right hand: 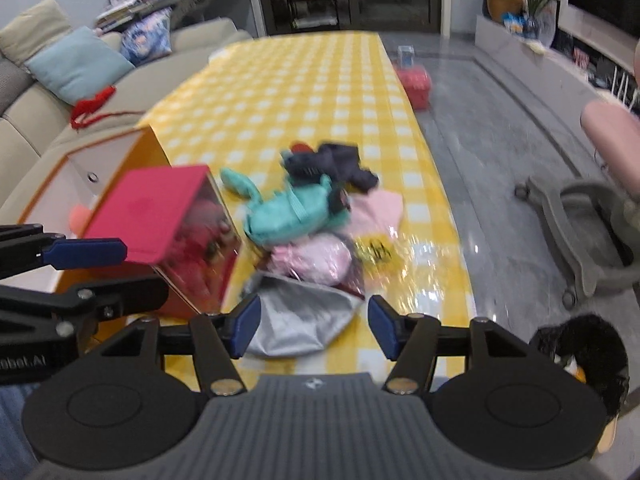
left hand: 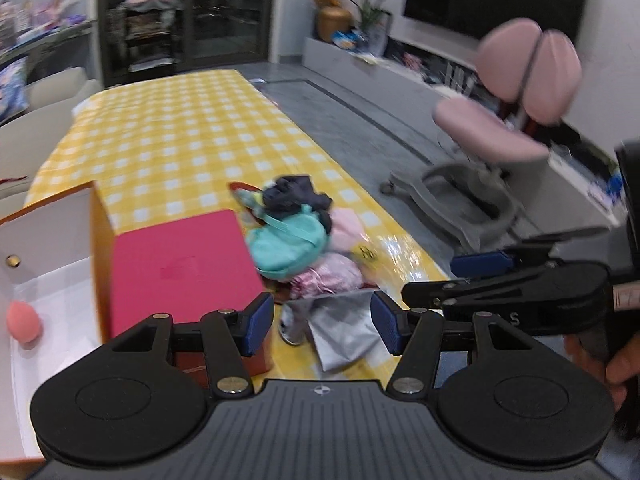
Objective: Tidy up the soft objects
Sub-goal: 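Move left tool to the grey silver bag while right tool reaches the clear plastic bag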
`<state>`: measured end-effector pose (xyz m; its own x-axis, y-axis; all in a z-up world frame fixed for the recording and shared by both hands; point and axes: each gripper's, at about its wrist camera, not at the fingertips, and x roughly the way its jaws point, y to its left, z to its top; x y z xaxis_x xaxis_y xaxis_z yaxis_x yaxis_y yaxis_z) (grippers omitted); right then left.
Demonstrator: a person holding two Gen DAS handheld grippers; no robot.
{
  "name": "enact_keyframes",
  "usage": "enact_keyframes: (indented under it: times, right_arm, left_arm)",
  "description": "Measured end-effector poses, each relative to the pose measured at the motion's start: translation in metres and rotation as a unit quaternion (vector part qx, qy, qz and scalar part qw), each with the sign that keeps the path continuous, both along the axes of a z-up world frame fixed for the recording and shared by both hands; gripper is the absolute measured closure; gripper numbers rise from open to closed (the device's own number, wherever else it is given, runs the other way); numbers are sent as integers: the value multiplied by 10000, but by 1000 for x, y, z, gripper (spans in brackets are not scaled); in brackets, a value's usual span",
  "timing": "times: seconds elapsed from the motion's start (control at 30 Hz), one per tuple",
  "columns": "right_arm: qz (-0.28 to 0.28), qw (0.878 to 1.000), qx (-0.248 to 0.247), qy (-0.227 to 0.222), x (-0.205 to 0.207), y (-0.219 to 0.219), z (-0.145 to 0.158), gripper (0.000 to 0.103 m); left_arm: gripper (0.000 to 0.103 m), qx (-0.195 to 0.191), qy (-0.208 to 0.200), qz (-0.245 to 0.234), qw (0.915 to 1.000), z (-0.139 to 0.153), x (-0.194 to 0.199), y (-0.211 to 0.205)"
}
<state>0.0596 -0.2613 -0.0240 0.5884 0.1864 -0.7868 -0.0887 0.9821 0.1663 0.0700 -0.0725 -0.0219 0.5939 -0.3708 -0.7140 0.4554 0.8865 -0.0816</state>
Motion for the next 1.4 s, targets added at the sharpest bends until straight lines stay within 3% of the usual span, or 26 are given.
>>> enact_keyframes:
  times: [0.27, 0.4, 0.67, 0.8, 0.9, 1.17, 1.27, 1.4]
  right_arm:
    - [-185, 9984, 339, 424, 15, -27, -20, 45]
    - [-203, 9984, 199, 486, 24, -32, -25, 45]
    - [-207, 9960, 130, 865, 42, -52, -44, 46]
    - [-258, 9929, 435, 1079, 47, -60, -56, 46]
    - [-333, 9902, 593, 1218, 52, -63, -62, 46]
    - [-309, 9862, 797, 1416, 57, -64, -73, 46]
    - [-327, 9850, 860, 1462, 59, -65, -75, 46]
    - [-306, 9868, 790, 1377, 63, -64, -72, 46]
  left_arm:
    - [39, 802, 52, -812, 9935, -19, 16, -36]
    - [40, 1182, 120, -1133, 9864, -28, 30, -53]
    - [25, 1637, 117, -1095, 9803, -69, 37, -85]
    - [22, 2021, -69, -1025, 9740, -89, 38, -96]
    - [18, 1924, 94, -948, 9767, -98, 44, -98]
    - [19, 1898, 339, -539, 9797, -118, 60, -98]
    - [18, 1710, 460, -464, 9831, -123, 65, -94]
    - [36, 1504, 608, -470, 9856, -123, 67, -90]
